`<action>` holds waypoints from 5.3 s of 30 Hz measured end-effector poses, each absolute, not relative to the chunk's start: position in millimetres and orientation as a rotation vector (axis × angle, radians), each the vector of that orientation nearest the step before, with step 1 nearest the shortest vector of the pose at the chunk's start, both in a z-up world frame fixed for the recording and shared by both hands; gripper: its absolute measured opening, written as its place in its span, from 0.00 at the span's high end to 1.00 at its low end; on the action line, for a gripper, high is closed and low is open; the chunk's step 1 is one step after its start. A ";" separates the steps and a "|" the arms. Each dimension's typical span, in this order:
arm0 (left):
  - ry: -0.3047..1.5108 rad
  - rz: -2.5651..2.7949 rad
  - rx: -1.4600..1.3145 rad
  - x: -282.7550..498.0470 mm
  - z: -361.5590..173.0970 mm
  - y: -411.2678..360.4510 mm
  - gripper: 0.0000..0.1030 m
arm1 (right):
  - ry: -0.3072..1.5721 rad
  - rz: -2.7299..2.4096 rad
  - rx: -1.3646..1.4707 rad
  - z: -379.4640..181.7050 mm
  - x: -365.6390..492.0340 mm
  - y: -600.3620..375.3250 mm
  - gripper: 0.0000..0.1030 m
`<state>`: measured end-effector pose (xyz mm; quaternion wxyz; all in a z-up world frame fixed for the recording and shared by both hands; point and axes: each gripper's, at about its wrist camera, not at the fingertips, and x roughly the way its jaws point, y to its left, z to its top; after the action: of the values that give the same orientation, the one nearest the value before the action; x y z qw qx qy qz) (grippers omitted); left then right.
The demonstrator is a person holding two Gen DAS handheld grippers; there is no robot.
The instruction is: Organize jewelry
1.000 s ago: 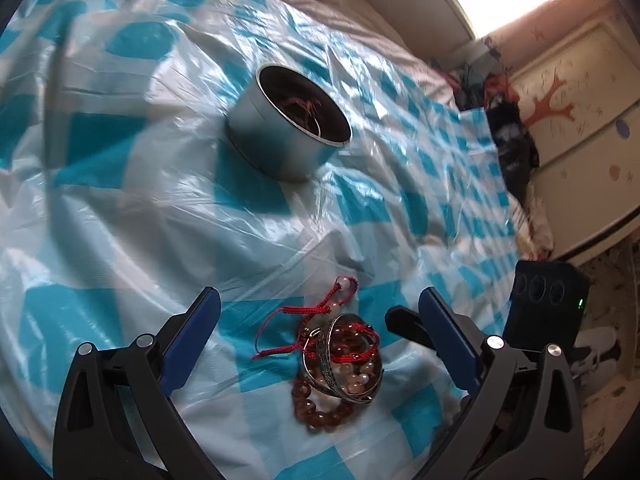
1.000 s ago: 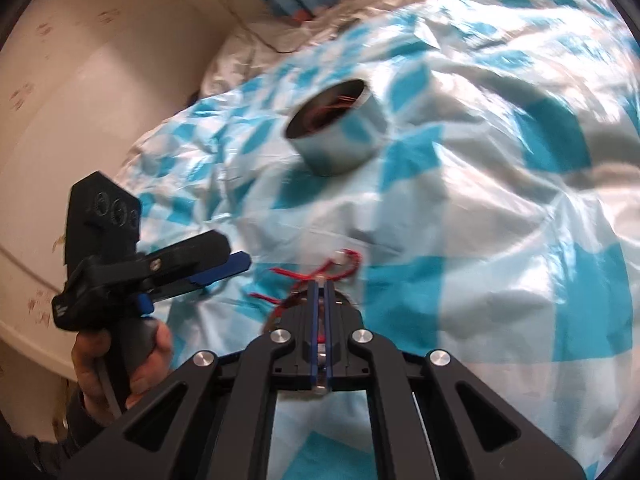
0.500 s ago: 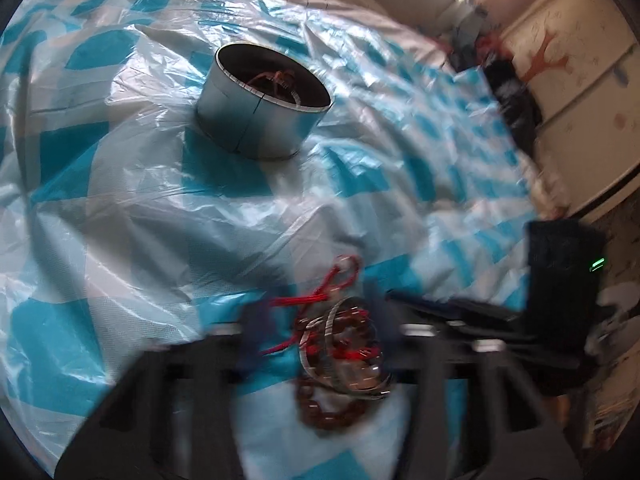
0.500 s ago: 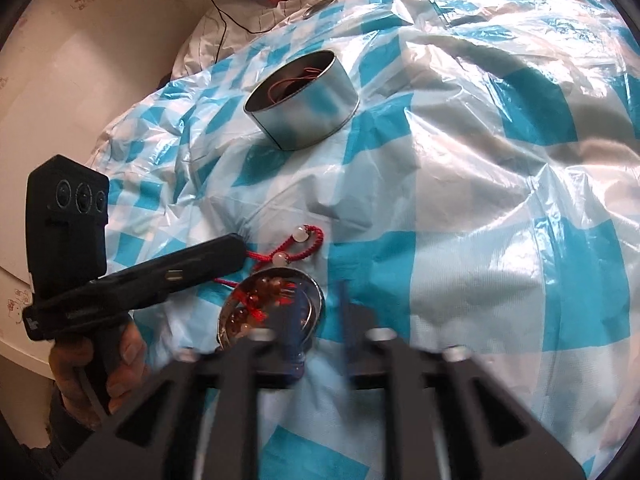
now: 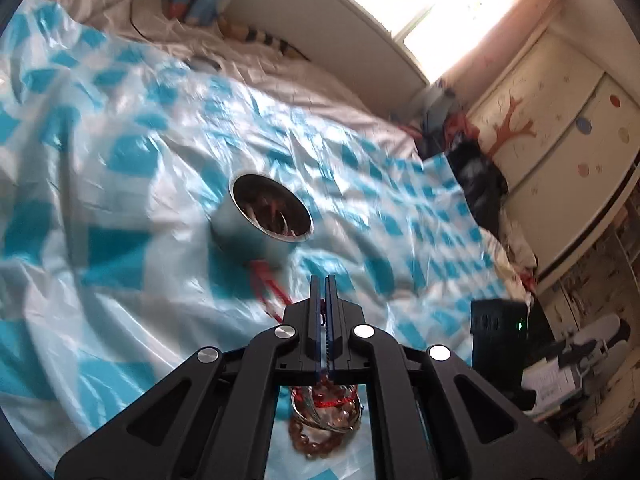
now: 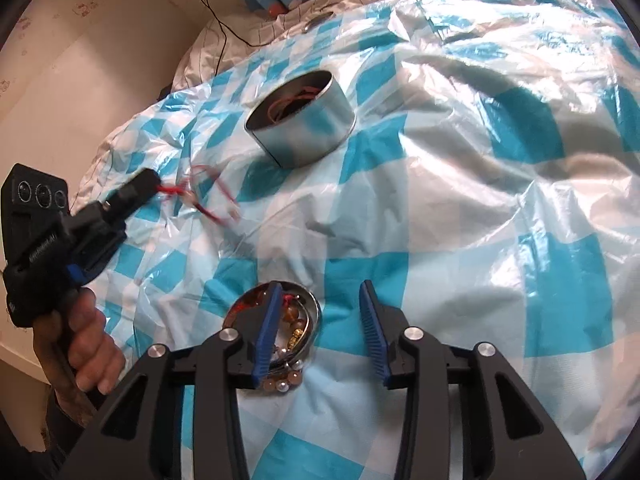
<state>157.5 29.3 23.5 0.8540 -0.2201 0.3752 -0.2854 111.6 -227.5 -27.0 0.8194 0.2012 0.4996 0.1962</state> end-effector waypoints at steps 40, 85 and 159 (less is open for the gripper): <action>0.830 -0.585 -0.484 161.0 14.0 32.9 0.98 | 0.862 0.691 0.668 -0.6 105.0 -239.6 0.92; 0.732 -0.680 -0.391 248.4 54.9 -12.8 0.98 | 0.709 0.607 0.739 41.1 245.1 -257.5 0.92; 0.887 -0.362 -0.248 148.8 10.6 20.8 0.30 | 1.062 0.428 0.462 -17.1 105.8 -235.8 0.50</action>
<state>148.8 20.8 10.6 0.8800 -0.1191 0.4258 -0.1736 105.8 -235.8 -17.1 0.8154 0.2166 0.4980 0.2006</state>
